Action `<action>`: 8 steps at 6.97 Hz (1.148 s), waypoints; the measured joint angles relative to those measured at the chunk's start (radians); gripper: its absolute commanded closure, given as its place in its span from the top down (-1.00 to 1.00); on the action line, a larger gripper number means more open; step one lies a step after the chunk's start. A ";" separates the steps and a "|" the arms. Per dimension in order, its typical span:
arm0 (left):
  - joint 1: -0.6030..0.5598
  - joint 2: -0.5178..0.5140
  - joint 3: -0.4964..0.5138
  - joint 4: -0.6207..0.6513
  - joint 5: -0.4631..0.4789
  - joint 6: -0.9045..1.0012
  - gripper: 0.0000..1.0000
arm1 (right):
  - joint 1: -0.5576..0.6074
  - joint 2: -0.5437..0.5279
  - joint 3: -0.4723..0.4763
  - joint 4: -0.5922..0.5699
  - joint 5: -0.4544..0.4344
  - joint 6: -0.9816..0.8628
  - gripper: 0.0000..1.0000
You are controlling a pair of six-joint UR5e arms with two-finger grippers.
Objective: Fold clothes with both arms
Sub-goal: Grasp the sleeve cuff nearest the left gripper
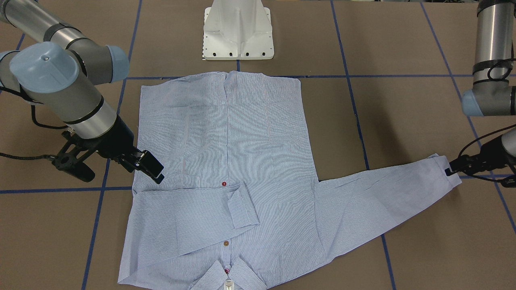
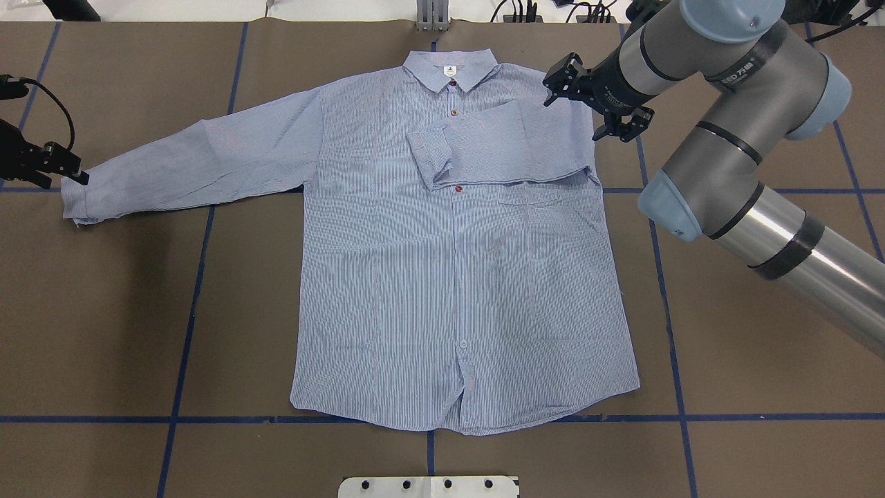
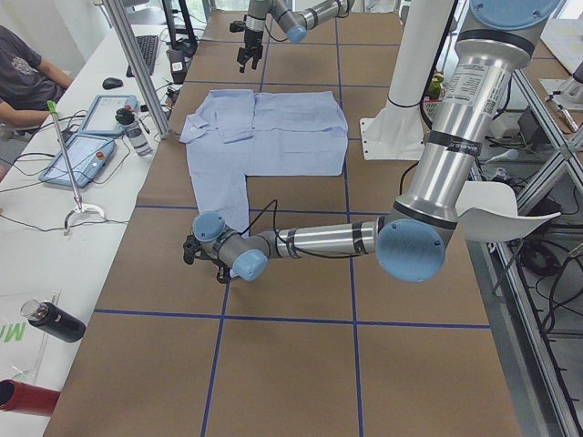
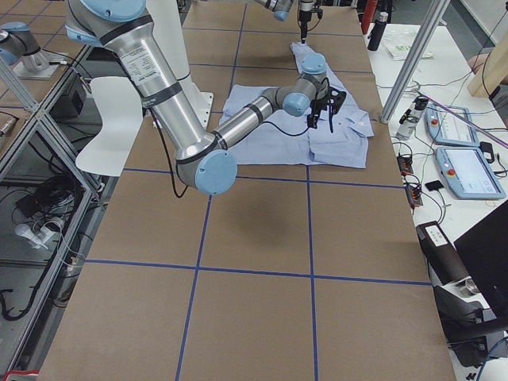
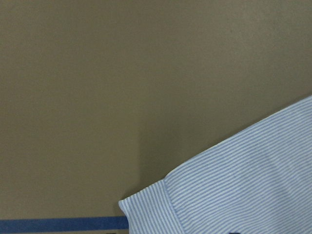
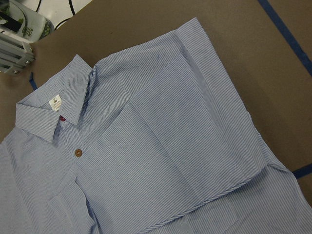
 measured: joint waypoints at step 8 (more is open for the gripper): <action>0.011 -0.017 0.043 -0.005 0.012 0.001 -1.00 | -0.012 -0.008 0.003 0.000 -0.036 0.000 1.00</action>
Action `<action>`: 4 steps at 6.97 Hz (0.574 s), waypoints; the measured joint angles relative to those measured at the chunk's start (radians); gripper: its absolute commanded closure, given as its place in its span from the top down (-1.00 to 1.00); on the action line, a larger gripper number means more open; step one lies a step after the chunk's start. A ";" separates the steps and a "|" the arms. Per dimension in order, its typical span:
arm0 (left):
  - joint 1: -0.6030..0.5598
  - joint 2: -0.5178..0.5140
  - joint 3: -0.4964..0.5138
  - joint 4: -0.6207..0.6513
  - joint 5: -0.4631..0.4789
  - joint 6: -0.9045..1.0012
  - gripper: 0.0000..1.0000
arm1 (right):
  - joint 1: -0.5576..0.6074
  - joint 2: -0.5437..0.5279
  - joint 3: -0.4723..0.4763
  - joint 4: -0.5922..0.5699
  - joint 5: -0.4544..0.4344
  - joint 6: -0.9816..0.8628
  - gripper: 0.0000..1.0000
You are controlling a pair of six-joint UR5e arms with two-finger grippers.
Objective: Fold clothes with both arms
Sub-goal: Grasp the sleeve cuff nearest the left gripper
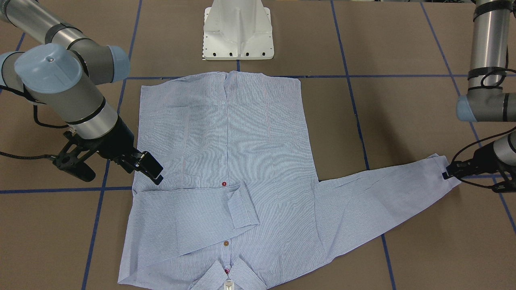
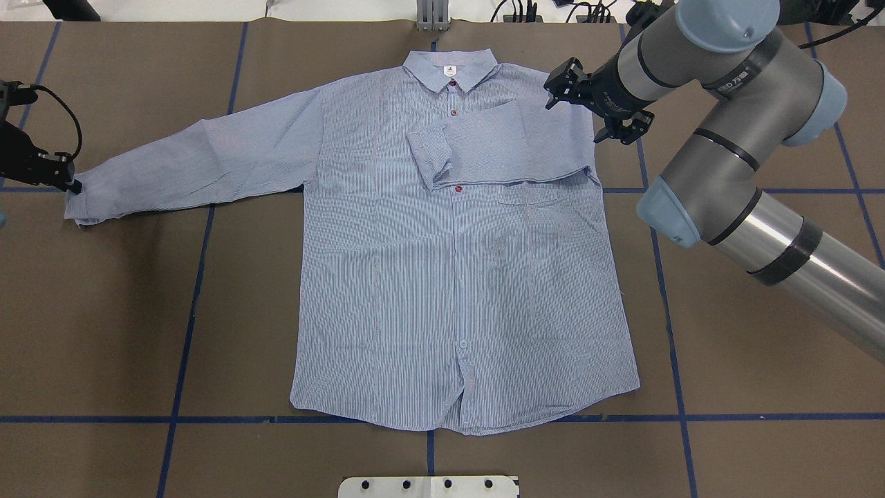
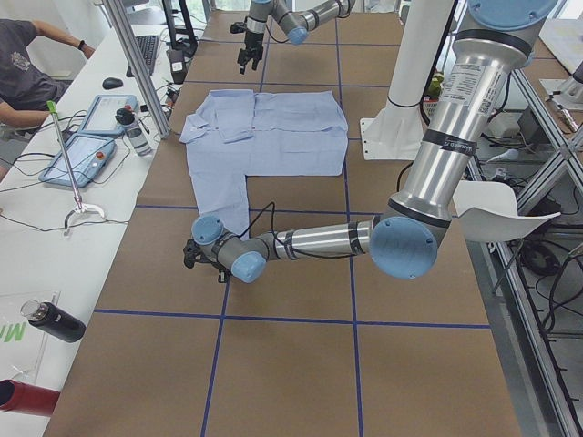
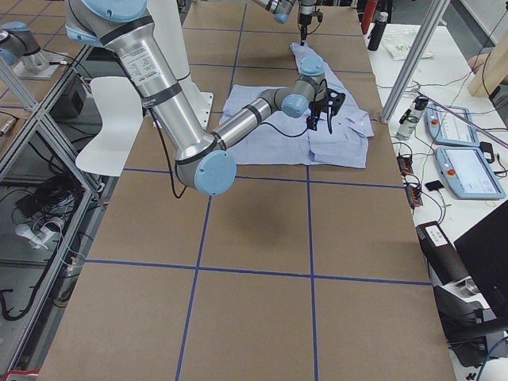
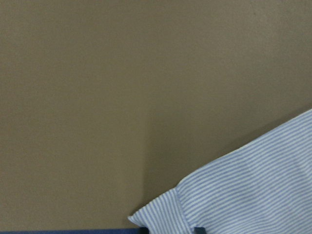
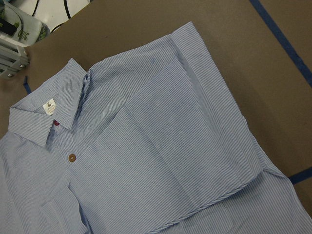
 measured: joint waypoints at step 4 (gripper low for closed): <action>-0.003 -0.020 -0.149 0.015 -0.012 -0.168 -1.00 | -0.003 -0.008 0.015 0.000 -0.006 0.000 1.00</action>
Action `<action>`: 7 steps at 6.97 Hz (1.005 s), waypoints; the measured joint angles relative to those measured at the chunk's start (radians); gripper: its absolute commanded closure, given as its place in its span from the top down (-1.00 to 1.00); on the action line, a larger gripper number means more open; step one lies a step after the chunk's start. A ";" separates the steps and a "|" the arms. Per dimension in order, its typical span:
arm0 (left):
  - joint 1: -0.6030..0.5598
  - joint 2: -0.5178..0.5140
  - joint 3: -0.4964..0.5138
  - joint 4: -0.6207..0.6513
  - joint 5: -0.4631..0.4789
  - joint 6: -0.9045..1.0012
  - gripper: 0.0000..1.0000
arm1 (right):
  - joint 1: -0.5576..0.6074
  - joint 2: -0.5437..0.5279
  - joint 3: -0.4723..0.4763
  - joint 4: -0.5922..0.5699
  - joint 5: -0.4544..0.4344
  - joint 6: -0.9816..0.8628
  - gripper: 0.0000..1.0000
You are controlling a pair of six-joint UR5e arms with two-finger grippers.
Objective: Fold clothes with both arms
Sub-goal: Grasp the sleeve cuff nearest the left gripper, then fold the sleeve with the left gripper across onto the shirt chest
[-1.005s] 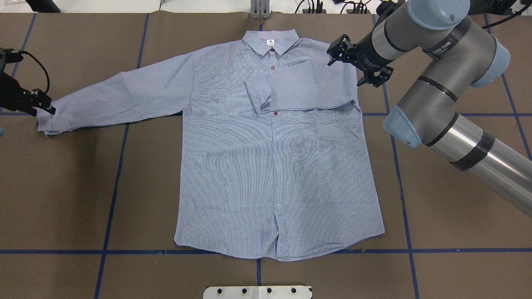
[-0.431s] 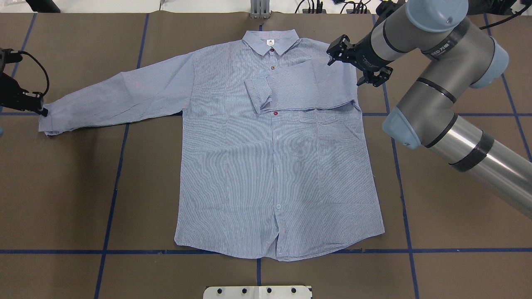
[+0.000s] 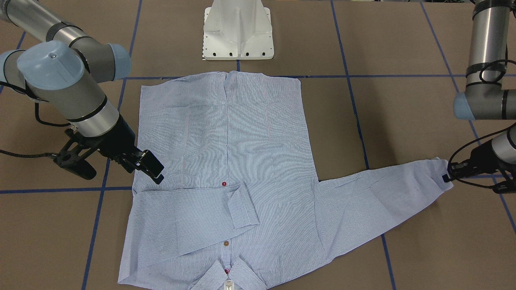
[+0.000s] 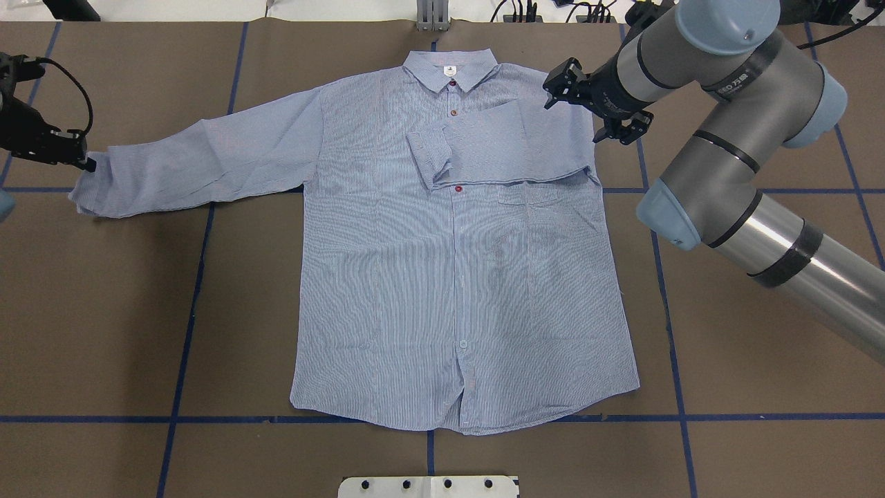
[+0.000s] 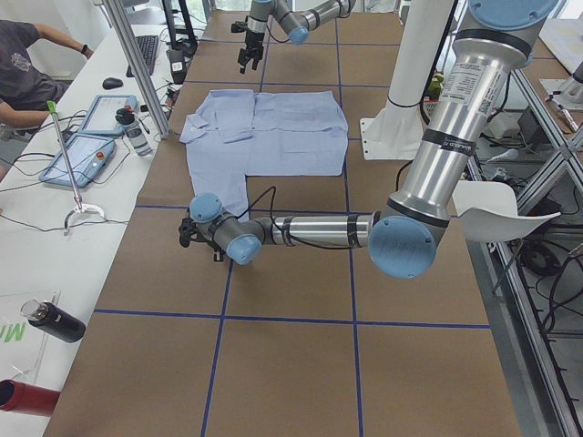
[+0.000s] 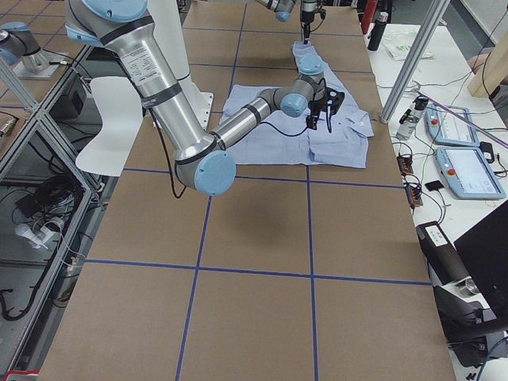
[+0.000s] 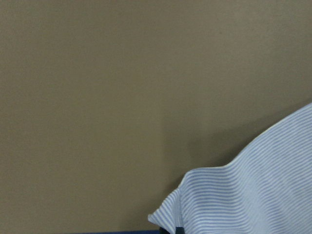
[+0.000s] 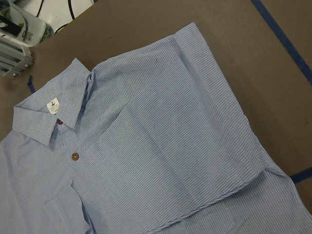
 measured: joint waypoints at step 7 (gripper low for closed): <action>0.264 -0.505 0.006 0.000 0.148 -0.869 -1.00 | 0.068 -0.168 0.038 0.008 0.033 -0.258 1.00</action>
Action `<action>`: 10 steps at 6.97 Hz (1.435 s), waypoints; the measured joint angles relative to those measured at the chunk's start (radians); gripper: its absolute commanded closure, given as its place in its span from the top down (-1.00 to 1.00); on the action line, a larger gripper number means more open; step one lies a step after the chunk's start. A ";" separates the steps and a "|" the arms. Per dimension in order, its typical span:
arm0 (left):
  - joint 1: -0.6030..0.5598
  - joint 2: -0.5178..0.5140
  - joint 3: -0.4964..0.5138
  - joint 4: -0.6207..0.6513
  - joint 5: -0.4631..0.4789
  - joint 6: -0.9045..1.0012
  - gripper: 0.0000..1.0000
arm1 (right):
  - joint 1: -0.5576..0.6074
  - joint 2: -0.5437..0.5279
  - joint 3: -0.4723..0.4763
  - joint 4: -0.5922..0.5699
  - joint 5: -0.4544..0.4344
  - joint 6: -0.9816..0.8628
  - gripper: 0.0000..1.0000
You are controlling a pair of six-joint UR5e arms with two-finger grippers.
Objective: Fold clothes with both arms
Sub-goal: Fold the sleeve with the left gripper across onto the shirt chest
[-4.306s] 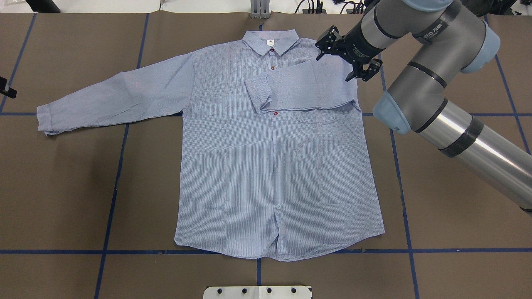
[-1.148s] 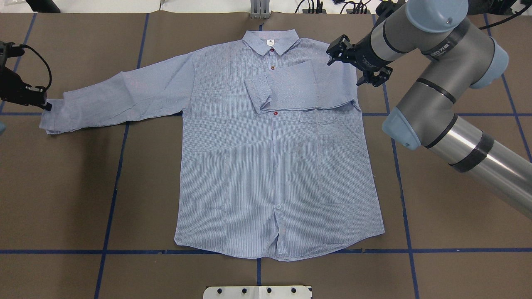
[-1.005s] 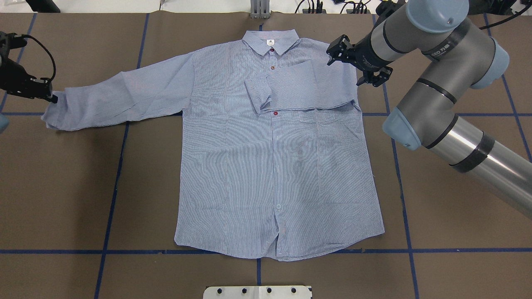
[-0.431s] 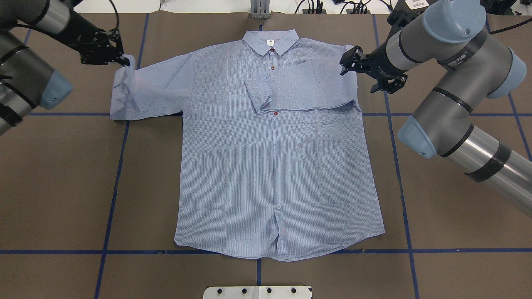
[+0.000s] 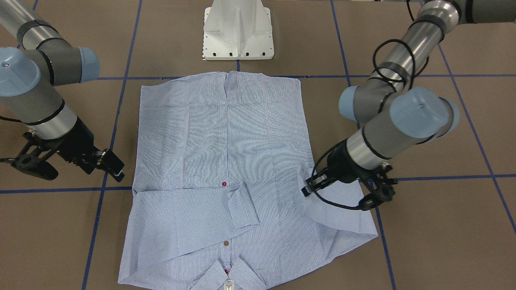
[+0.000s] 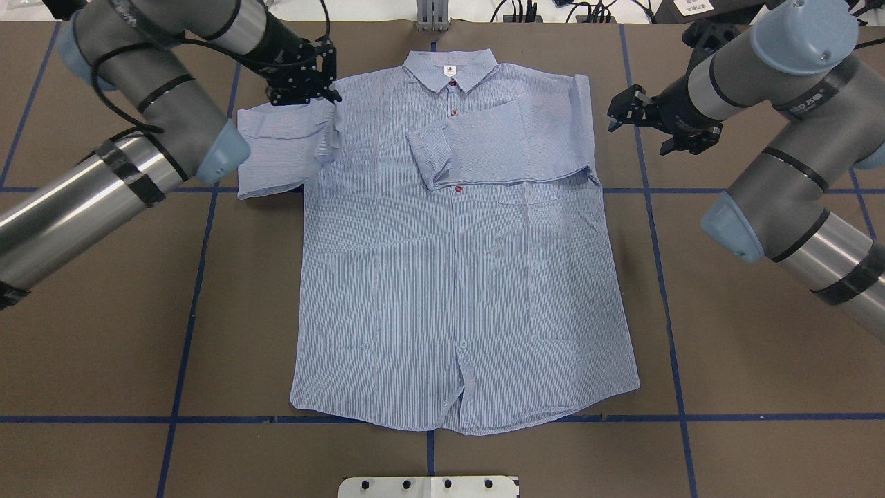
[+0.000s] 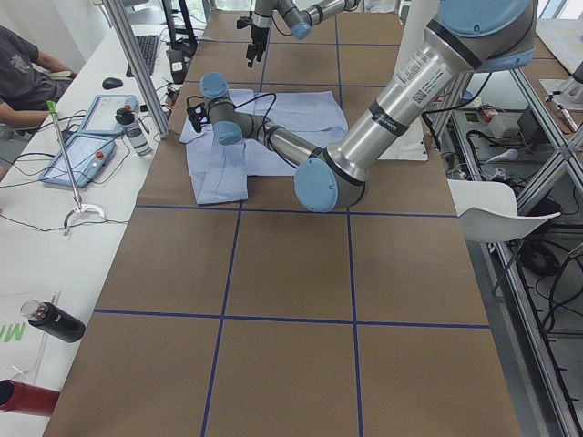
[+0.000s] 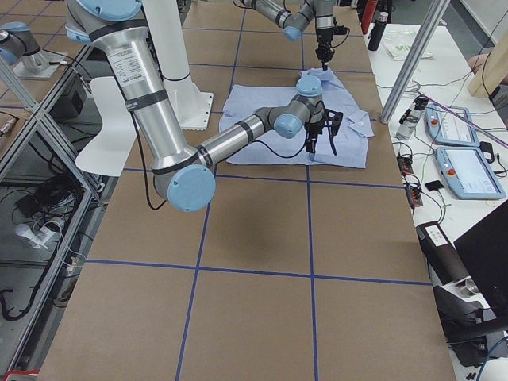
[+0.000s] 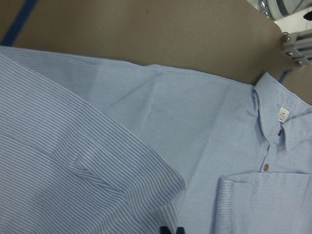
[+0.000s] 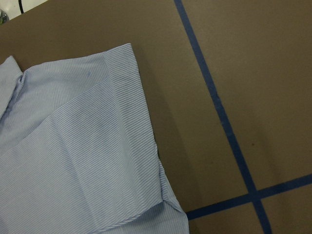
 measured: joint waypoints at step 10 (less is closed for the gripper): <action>0.201 -0.329 0.250 -0.077 0.297 -0.175 0.21 | 0.032 -0.109 0.053 0.003 0.002 -0.065 1.00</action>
